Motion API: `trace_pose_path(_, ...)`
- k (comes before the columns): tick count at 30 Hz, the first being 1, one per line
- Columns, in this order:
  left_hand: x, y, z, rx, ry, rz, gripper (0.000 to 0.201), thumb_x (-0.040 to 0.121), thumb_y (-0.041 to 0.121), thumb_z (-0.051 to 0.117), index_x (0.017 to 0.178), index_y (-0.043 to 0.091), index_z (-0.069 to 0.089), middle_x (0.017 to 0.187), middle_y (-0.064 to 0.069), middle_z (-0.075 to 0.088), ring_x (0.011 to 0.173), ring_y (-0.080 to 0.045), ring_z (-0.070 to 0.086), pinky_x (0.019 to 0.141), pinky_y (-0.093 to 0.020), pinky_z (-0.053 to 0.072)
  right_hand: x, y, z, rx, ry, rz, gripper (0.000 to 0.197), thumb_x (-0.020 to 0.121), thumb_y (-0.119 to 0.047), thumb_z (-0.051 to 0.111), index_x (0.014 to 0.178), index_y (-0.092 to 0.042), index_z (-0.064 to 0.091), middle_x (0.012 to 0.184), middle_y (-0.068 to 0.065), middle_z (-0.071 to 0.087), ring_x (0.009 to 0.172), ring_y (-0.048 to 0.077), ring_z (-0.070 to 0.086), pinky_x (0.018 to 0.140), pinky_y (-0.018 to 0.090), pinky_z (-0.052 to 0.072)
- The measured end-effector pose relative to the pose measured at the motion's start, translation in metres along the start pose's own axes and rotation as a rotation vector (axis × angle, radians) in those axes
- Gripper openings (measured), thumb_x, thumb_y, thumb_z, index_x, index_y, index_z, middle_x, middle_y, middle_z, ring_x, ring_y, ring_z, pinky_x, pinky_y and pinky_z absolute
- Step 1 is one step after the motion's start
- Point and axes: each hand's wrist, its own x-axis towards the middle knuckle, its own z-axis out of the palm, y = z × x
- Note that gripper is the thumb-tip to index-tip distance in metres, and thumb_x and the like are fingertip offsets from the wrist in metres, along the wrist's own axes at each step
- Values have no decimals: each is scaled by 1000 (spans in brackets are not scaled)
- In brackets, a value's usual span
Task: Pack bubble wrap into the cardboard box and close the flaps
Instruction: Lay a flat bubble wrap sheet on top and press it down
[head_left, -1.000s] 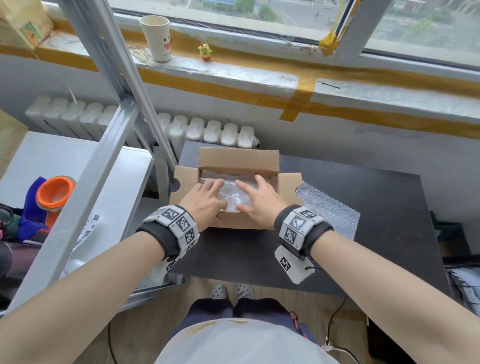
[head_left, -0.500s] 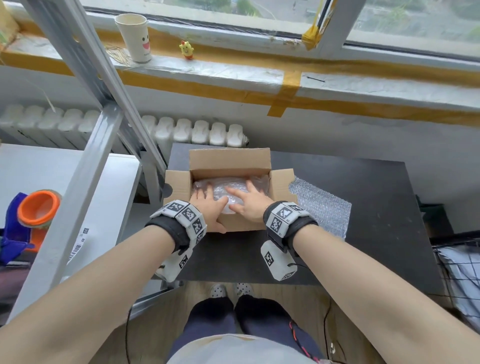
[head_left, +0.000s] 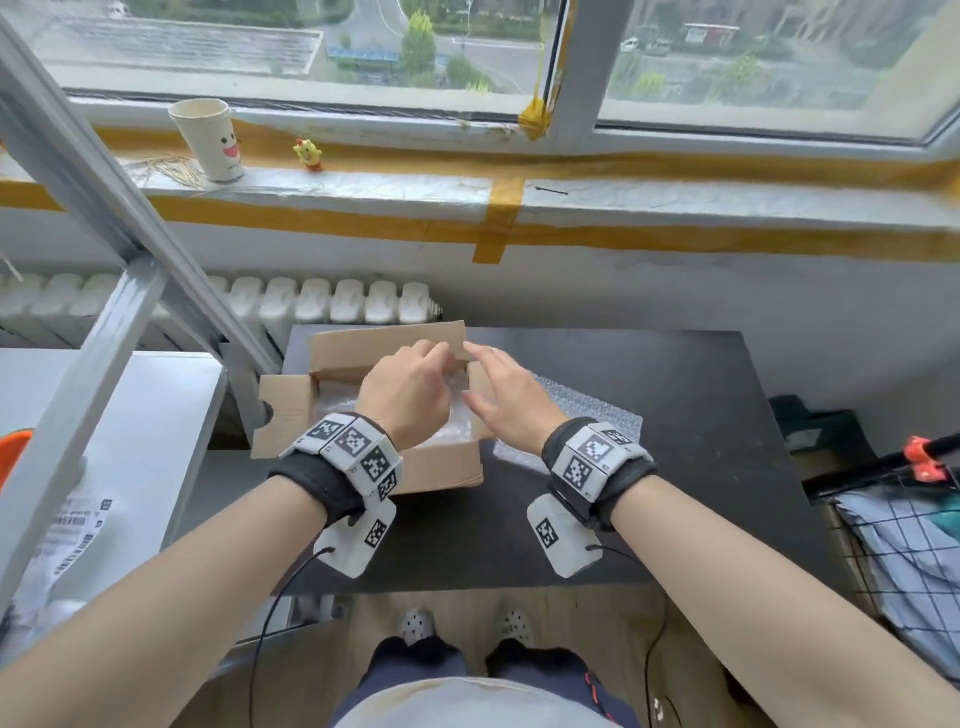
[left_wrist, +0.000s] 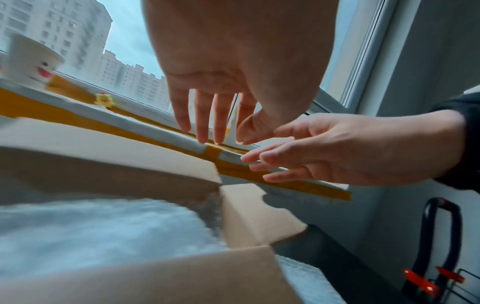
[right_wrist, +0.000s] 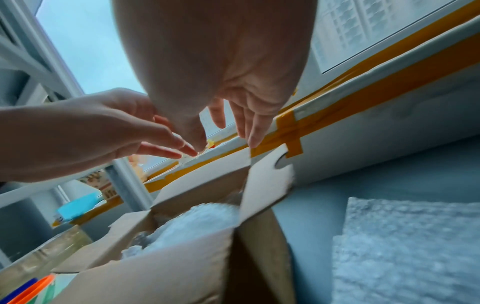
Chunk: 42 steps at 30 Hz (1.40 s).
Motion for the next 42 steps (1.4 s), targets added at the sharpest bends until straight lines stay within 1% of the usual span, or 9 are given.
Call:
trace_pose_path(6, 15, 80, 51, -96, 76, 148, 29, 80, -3, 53, 108, 2, 59, 110, -14, 63, 93, -34, 61, 73, -39, 48, -38, 82, -46, -39, 71, 87, 52, 95, -18, 50, 143, -13, 32, 149, 4, 35, 137, 17, 34, 112, 27, 25)
trace_pose_path(12, 18, 120, 121, -73, -184, 48, 45, 85, -1, 43, 129, 9, 46, 137, -10, 46, 121, -30, 47, 94, -43, 43, -67, 166, -47, -104, 3, 230, 52, 95, -24, 49, 144, -17, 32, 151, -1, 32, 136, 18, 35, 109, 34, 31)
trace_pose_path(18, 18, 108, 169, 136, -481, -37, 69, 86, 2, 42, 147, 18, 15, 158, -10, 5, 144, -25, 9, 117, -40, 17, -81, 216, -16, -148, -176, 255, 69, 90, -34, 57, 148, -24, 22, 159, 0, 14, 146, 15, 15, 117, 33, 20)
trace_pose_path(25, 15, 84, 193, 172, -544, -39, 72, 89, -3, 39, 149, 23, 10, 159, -5, 2, 145, -20, 5, 117, -33, 12, -80, 239, 12, -362, -200, 98, 76, 89, -37, 57, 150, -28, 12, 160, 2, -2, 148, 15, 2, 119, 33, 5)
trace_pose_path(27, 13, 80, 196, 171, -513, -15, 71, 89, -3, 40, 149, 21, 13, 158, -5, 4, 145, -20, 8, 116, -33, 14, -79, 242, 18, -370, -150, 68, 68, 91, -29, 55, 148, -25, 19, 160, 5, 4, 147, 17, 8, 119, 34, 10)
trace_pose_path(30, 11, 75, 198, 155, -454, 18, 65, 88, -6, 42, 146, 16, 23, 157, -5, 13, 144, -21, 16, 114, -33, 20, -77, 244, 21, -315, -55, 27, 49, 86, -12, 59, 134, -15, 48, 152, 14, 32, 140, 27, 33, 114, 39, 27)
trace_pose_path(34, 11, 75, 196, 78, -318, 24, 45, 83, -13, 50, 125, 4, 53, 136, -14, 52, 126, -30, 48, 102, -37, 39, -74, 244, 12, -273, 125, -53, 25, 76, 1, 67, 100, -5, 69, 119, 16, 66, 108, 31, 65, 95, 43, 48)
trace_pose_path(38, 20, 90, 180, 43, -218, 58, 34, 66, -16, 65, 92, 5, 64, 82, -13, 70, 76, -31, 67, 60, -35, 53, -72, 237, -15, -320, 237, -82, 25, 67, 5, 74, 87, -9, 70, 86, 5, 74, 76, 27, 70, 75, 33, 55)
trace_pose_path(42, 40, 118, 148, 59, -100, 195, 39, 49, -12, 74, 81, 9, 66, 70, -5, 71, 62, -24, 68, 52, -27, 52, -74, 212, -52, -410, 304, -65, 32, 56, 0, 81, 83, -12, 69, 66, 0, 70, 58, 25, 67, 53, 23, 52)
